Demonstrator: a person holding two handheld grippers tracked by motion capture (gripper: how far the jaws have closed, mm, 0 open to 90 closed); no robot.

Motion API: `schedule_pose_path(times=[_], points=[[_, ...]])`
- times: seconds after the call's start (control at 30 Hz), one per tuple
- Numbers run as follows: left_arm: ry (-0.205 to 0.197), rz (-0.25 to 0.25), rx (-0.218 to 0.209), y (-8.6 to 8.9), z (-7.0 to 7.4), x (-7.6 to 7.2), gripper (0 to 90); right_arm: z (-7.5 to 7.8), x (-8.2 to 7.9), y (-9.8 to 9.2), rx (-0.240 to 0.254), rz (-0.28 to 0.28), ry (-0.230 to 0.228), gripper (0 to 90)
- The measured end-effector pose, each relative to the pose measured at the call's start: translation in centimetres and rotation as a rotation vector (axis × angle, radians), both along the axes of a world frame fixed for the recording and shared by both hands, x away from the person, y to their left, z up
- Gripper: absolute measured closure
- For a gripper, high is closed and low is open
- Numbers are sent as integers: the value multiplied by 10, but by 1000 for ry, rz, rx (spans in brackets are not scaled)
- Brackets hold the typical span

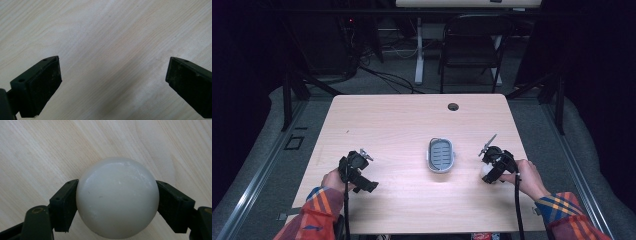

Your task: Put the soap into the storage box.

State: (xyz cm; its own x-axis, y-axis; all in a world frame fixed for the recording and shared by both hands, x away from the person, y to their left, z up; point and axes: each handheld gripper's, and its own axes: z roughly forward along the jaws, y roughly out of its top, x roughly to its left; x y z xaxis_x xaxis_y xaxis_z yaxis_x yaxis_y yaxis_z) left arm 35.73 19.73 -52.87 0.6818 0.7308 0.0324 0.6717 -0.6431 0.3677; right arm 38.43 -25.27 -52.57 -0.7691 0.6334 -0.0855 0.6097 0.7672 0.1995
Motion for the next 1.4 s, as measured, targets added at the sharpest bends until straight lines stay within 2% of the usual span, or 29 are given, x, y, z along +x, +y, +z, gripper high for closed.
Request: schedule_pose_path(times=[0.03,0.13,0.27,0.3,0.73,0.8,0.83,1.1,1.23,1.27,1.3,1.4], points=[[-2,0,-1,0,0,0,2,0,0,1,7,0,0,235],[-2,1,0,0,0,0,2,2,0,2,-12,14,-2,235],[-2,1,2,0,0,0,3,5,0,6,6,16,-10,235],[-5,2,1,0,-1,0,2,4,0,6,24,8,-11,235],[0,3,5,0,-1,0,2,9,6,19,-5,43,-26,235],[1,4,7,0,-2,0,3,7,7,22,14,38,-23,235],[1,4,7,0,-2,0,3,8,8,22,-4,47,-22,235],[3,4,6,0,-2,0,3,9,16,32,-19,61,-32,235],[3,3,6,0,-2,0,2,8,19,34,2,57,-33,235],[4,3,6,0,-2,0,2,10,22,36,-14,66,-34,235],[2,4,6,0,-2,0,3,9,22,36,0,58,-37,235],[3,3,4,0,-2,0,3,10,26,38,-11,69,-34,235]])
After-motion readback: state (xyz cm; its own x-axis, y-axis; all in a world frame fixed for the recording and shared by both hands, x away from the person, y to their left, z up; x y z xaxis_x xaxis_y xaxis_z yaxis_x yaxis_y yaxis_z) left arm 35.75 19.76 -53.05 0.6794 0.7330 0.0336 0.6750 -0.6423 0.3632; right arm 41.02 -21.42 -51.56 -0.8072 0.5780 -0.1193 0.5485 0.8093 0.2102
